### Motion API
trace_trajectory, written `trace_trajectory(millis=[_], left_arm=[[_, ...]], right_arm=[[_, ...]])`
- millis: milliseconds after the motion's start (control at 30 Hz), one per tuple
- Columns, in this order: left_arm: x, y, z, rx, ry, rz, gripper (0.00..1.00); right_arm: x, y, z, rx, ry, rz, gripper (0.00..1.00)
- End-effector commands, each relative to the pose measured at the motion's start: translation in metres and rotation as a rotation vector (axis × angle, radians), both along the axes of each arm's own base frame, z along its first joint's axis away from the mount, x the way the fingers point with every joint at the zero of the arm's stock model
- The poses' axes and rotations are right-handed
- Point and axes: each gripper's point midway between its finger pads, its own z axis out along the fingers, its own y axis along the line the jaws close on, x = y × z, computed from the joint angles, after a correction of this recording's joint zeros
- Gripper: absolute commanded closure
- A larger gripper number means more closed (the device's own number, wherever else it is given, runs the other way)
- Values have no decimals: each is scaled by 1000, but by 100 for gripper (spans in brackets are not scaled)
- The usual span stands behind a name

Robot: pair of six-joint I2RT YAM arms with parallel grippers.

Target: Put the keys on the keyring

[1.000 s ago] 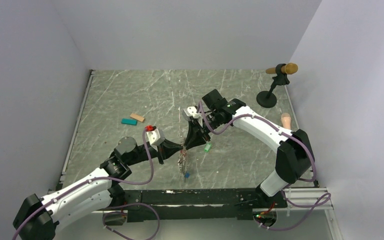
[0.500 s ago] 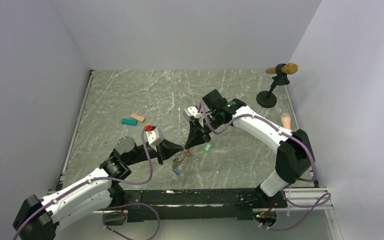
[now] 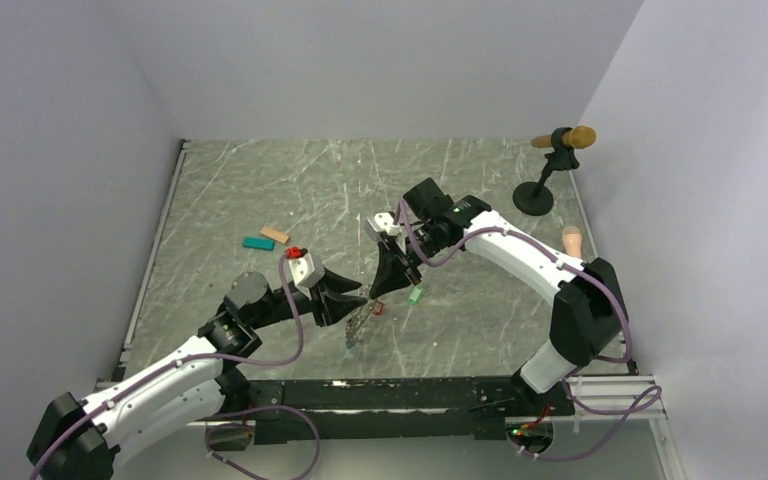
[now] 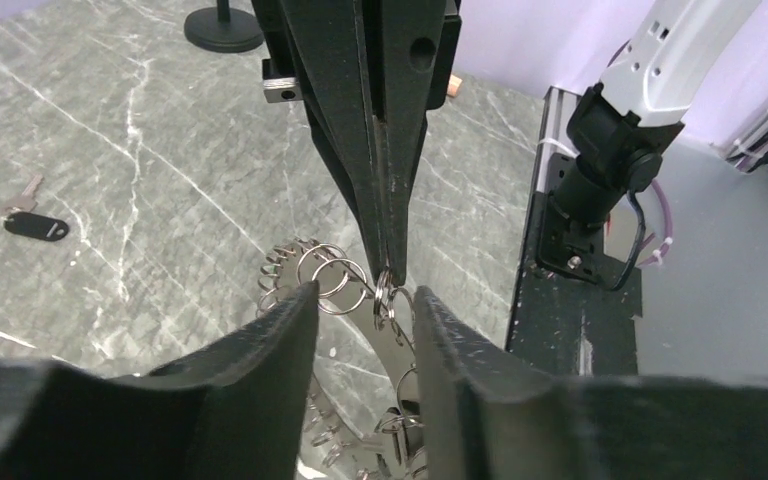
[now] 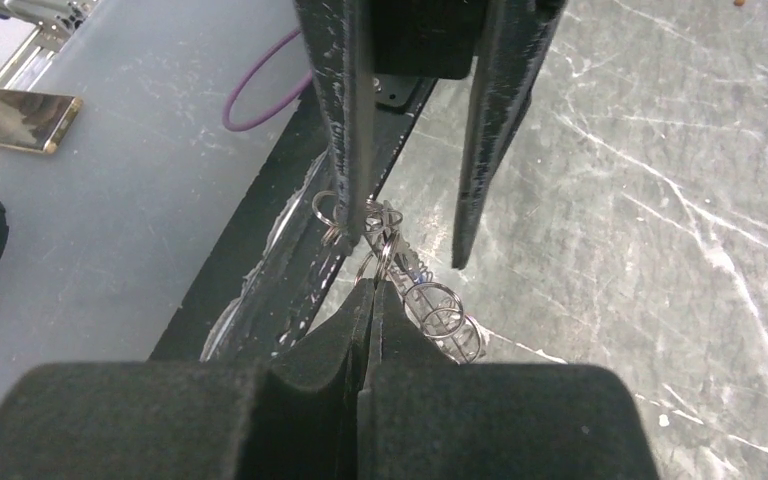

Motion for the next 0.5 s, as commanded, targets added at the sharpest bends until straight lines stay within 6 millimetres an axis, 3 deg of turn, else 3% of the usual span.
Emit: trace_trajectory(millis=[0,100,233,333,467], left_arm=[[1,3,26,-37,-46,2,43],[3,10,31,2,-64,20,28],[2,21,37,59,-100,39,22],[2,22,39,113,-115,27,24],[3,17,34,193,-115,-27,34]], right_arm=[[0,5,17,21,-2,11,100],[5,3,16,-24,-17,-11,100],[14,-2,10,-132,-35,-33,100],[19,-6,5,-218,-52,-52,100],[24,-11,1,-305,-80,-80,100]])
